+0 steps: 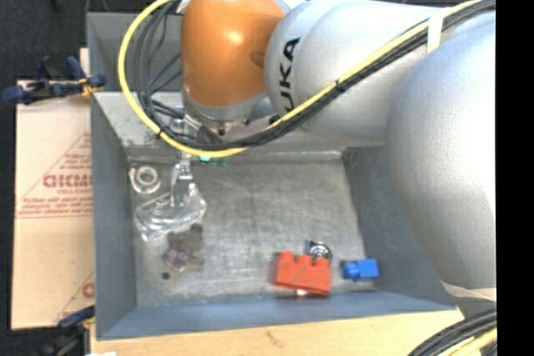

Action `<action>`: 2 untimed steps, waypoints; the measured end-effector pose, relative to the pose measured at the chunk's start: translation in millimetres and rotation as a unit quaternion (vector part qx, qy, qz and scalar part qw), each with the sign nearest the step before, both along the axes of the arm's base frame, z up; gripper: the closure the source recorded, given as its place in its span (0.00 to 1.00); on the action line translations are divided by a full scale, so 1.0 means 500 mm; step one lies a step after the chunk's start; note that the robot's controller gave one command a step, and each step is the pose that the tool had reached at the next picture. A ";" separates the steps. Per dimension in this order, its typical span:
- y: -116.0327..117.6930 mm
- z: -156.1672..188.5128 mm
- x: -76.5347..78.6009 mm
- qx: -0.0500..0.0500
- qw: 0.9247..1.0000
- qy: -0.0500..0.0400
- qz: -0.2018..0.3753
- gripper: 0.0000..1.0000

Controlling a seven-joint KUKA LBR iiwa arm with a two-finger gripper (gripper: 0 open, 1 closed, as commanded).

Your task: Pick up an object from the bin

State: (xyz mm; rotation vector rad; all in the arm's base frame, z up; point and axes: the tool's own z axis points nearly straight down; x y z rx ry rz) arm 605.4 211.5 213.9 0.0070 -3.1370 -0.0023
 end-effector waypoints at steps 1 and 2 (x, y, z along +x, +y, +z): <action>-0.042 -0.212 0.004 -0.002 0.992 -0.001 0.126 0.00; -0.037 -0.209 -0.067 0.000 0.958 -0.004 0.288 0.00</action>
Offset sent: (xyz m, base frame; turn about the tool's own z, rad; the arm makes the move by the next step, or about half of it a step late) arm 0.0020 -0.0187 -0.1032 -0.2534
